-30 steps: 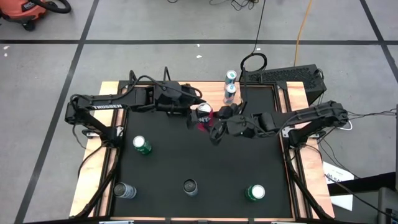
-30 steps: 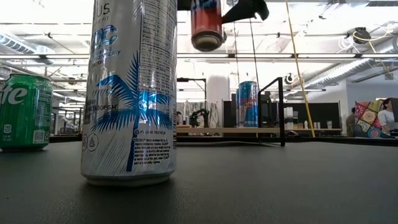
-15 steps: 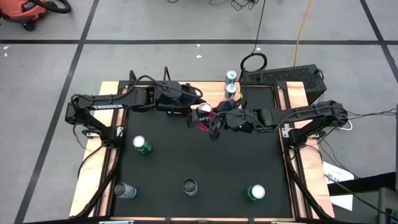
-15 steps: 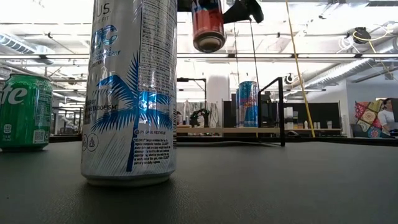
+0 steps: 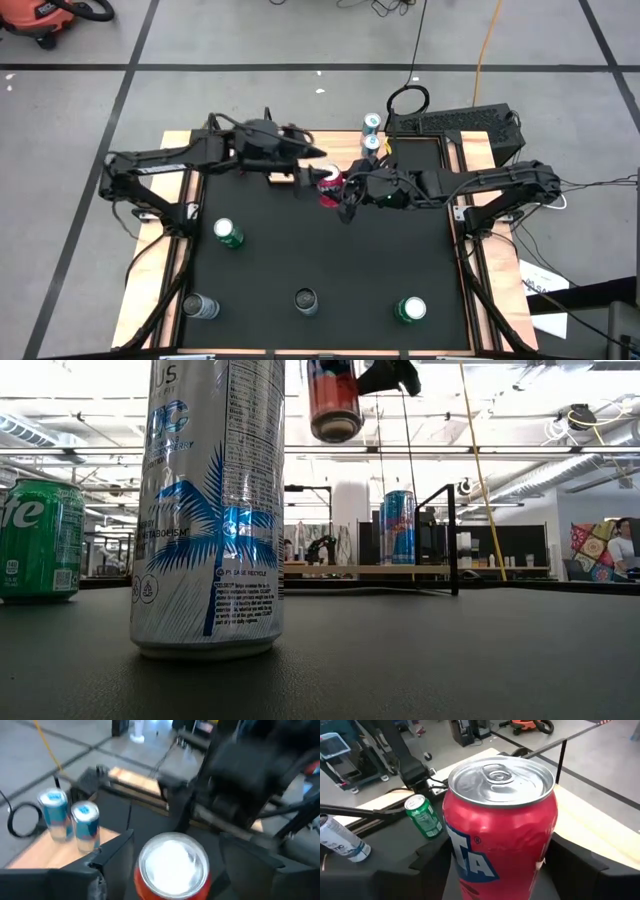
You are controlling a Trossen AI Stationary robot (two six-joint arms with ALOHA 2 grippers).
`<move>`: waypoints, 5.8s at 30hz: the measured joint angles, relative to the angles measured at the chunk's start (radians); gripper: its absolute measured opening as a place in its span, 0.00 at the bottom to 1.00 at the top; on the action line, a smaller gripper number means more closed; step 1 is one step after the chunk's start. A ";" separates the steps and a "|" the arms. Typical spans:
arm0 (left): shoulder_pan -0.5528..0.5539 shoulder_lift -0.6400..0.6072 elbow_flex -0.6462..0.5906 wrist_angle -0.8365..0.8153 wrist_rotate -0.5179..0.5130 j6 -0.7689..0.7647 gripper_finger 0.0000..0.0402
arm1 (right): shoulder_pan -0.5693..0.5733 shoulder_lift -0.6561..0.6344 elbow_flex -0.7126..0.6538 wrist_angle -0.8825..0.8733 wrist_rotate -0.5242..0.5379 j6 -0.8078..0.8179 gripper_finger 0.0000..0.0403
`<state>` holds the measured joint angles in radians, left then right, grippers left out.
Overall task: Place canned beverage on shelf
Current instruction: Put the bottom red soda can on the shelf
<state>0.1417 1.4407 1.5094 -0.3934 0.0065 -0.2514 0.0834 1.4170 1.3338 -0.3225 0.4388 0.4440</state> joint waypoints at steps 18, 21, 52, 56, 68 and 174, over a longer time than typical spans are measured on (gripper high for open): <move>0.000 -0.069 -0.117 -0.031 0.203 0.047 0.99 | -0.025 -0.150 0.001 0.107 -0.189 -0.149 0.66; -0.001 -0.056 -0.142 0.066 0.218 0.046 0.99 | -0.032 -0.146 0.001 0.119 -0.211 -0.150 0.66; 0.000 0.028 -0.145 0.091 0.089 0.128 0.72 | -0.087 -0.163 0.002 0.102 -0.254 -0.077 0.85; 0.001 0.028 -0.145 0.086 0.070 0.141 0.73 | -0.120 -0.165 0.003 0.060 -0.261 -0.092 0.88; 0.017 0.042 -0.145 0.066 0.036 0.207 0.73 | -0.194 -0.136 0.017 0.062 -0.366 -0.171 0.89; 0.285 0.064 -0.144 -0.109 -0.090 0.161 0.99 | -0.724 0.307 0.216 -0.120 -0.598 -0.547 0.47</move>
<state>0.4265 1.5051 1.3651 -0.5022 -0.0837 -0.0907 -0.6408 1.7235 1.5495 -0.4424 -0.1594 -0.1029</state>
